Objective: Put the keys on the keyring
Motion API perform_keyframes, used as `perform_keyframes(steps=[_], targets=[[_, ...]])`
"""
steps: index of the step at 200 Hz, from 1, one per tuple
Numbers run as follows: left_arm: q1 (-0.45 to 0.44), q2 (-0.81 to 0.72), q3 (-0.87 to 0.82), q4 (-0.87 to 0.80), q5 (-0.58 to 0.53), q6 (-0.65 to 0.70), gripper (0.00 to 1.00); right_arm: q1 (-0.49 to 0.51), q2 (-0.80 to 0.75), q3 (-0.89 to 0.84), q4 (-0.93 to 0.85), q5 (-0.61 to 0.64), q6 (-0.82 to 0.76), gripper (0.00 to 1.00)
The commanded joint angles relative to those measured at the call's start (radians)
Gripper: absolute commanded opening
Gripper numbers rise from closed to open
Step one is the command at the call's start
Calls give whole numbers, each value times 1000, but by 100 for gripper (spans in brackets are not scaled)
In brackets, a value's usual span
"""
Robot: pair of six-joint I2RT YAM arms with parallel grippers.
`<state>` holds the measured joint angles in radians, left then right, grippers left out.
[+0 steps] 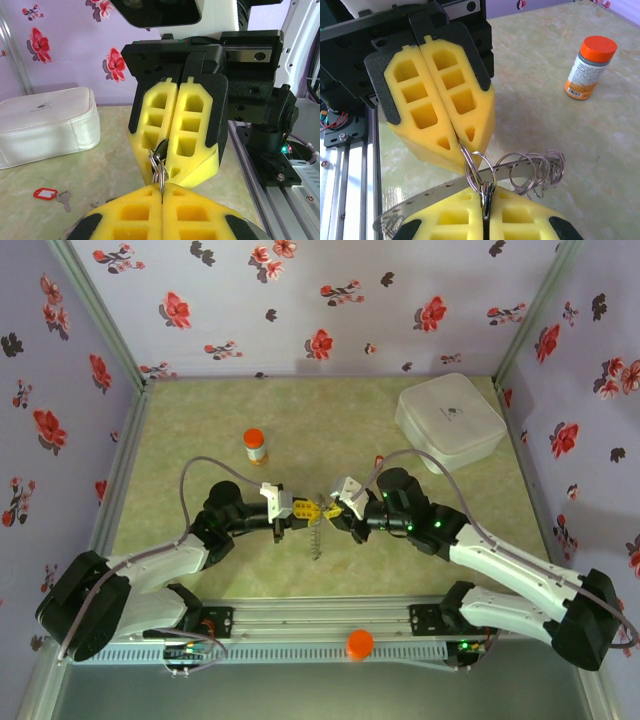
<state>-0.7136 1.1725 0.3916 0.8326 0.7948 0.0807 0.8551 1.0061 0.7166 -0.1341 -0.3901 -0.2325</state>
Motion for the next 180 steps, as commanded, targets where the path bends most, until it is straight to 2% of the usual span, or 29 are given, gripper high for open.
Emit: perform_keyframes(steps=[1,66,131,156,180], targets=[[-1,3,6,10,-18,30,0,10,-44,43,-48,42,-30,0],[-1,16,12,-15,-25,41,0,35,-52,110,-128,78,-54,0],[10,-77,-8,-9,-88,56,53,48,-11,200,-217,128,-60,0],[52,-158,-9,7,-150,29,67,49,25,233,-275,212,-69,0],[107,-240,-21,35,-296,27,72,50,72,263,-301,235,-78,0]])
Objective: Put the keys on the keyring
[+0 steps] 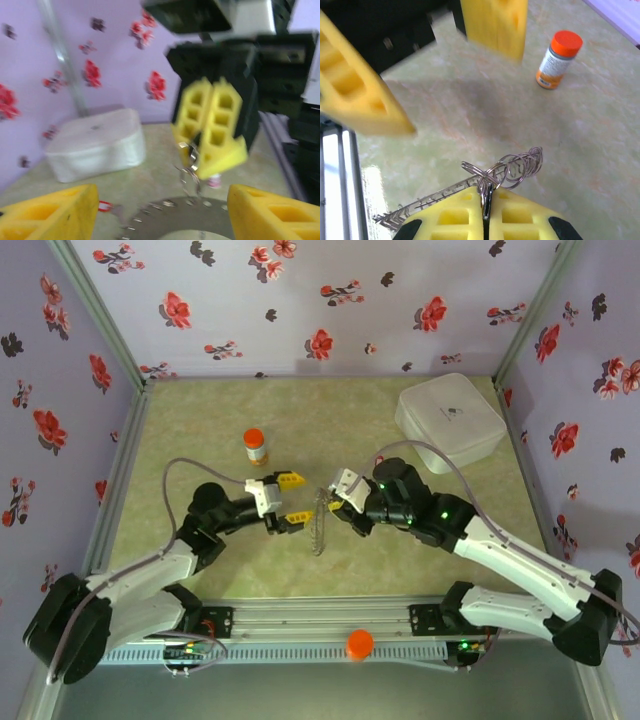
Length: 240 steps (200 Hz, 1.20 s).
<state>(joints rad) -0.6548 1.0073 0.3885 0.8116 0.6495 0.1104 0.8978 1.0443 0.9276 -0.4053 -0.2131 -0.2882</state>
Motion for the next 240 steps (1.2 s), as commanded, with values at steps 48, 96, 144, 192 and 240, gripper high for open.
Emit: perform_keyframes(steps=[48,96,144,192,240], targets=[[143,-169,-37,78,-404,-28,73,56,173,107,152,-78,43,0],[228,-235,-50,70,-631,-73,74,105,363,101,480,-60,165,0],[251,-227,-57,43,-713,-101,74,101,458,63,403,95,13,0],[251,-194,-52,50,-688,-117,74,83,400,20,47,149,-164,0],[251,-178,-52,44,-671,-129,74,80,469,12,-177,324,-223,0]])
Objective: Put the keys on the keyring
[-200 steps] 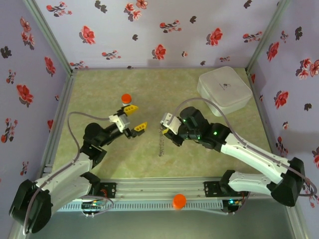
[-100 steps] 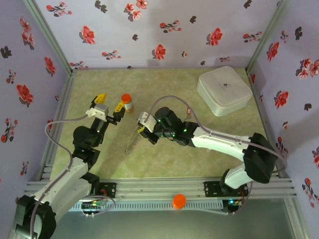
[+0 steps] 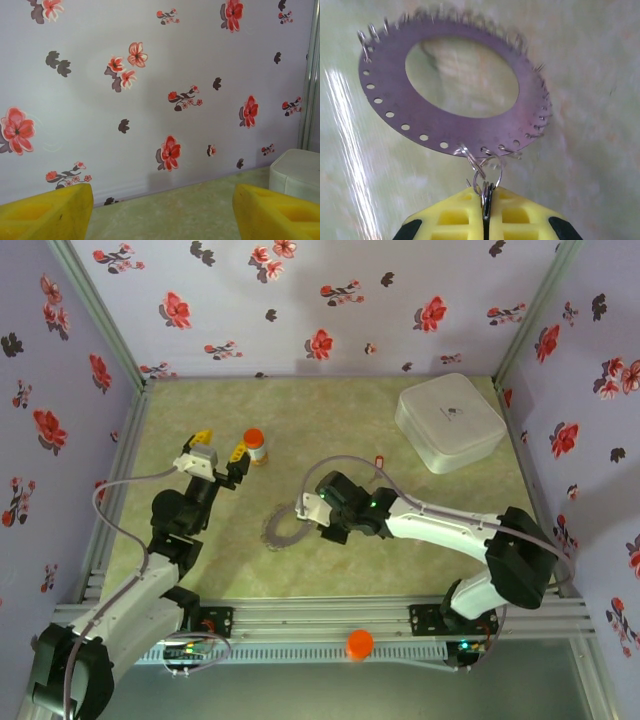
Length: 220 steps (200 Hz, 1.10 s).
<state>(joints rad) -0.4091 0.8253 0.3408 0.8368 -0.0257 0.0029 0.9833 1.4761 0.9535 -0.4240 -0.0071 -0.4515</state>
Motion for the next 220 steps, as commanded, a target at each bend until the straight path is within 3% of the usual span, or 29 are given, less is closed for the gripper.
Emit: perform_keyframes(steps=[1,87,109,147,186,220], targets=[[6,5,-4,19,5,-21,74,-5,38,-14,-159,119,-61,0],[5,6,-8,10,17,-15,75,-1,167,6,-283,203,-90,0],[6,5,-8,12,17,-13,75,-1,156,7,-292,206,-85,8],[5,6,-8,12,18,-12,75,-2,113,-1,-200,136,-50,33],[5,-5,-11,5,15,-2,75,-31,97,13,-117,144,30,36],[6,-3,-9,4,25,-18,75,-93,-57,-32,-31,77,144,37]])
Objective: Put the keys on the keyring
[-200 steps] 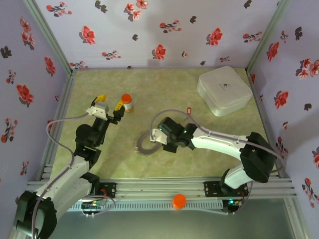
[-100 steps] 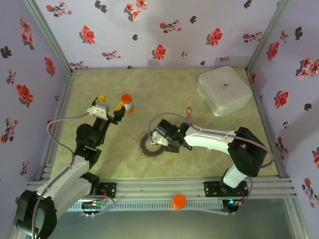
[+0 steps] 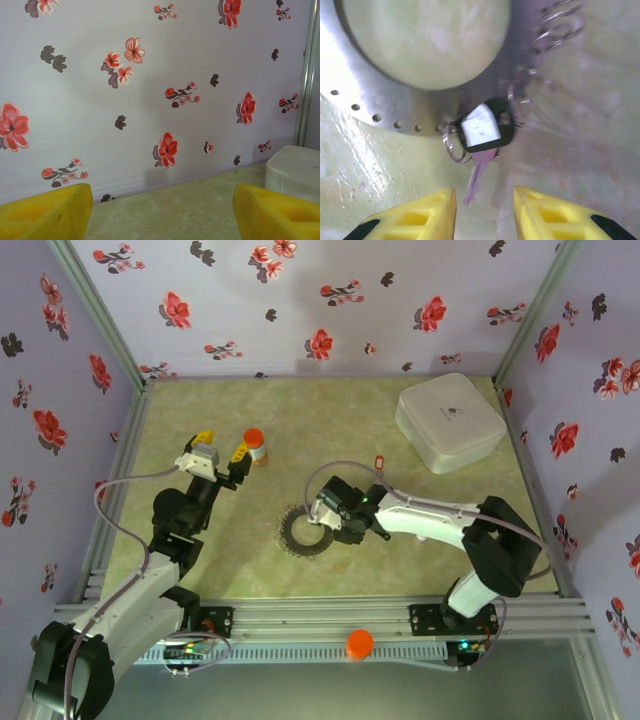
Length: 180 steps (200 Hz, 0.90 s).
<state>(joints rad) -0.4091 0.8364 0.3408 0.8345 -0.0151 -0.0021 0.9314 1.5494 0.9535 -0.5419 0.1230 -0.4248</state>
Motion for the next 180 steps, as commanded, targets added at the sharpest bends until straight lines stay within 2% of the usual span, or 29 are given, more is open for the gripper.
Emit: perform_keyframes(steps=[1,37,67,86,109,127,153,180], targets=[[6,-14,-9,7,14,-14,75,-44,-135,-34,90,-53,125,37],[5,-8,-1,-11,31,-73,77,-93,-267,-126,261,-93,416,36],[6,7,3,-20,45,-88,77,-60,-237,-151,363,-109,619,42],[5,15,3,-17,56,-91,77,-30,-144,-72,287,-38,665,46],[5,19,0,-15,58,-71,77,-27,40,92,98,-6,744,44],[6,15,-4,-18,49,-59,77,-10,145,160,28,7,757,43],[5,16,-6,-20,50,-53,77,11,169,170,2,25,752,43],[5,28,-5,-12,56,-58,77,11,156,140,-89,114,752,41]])
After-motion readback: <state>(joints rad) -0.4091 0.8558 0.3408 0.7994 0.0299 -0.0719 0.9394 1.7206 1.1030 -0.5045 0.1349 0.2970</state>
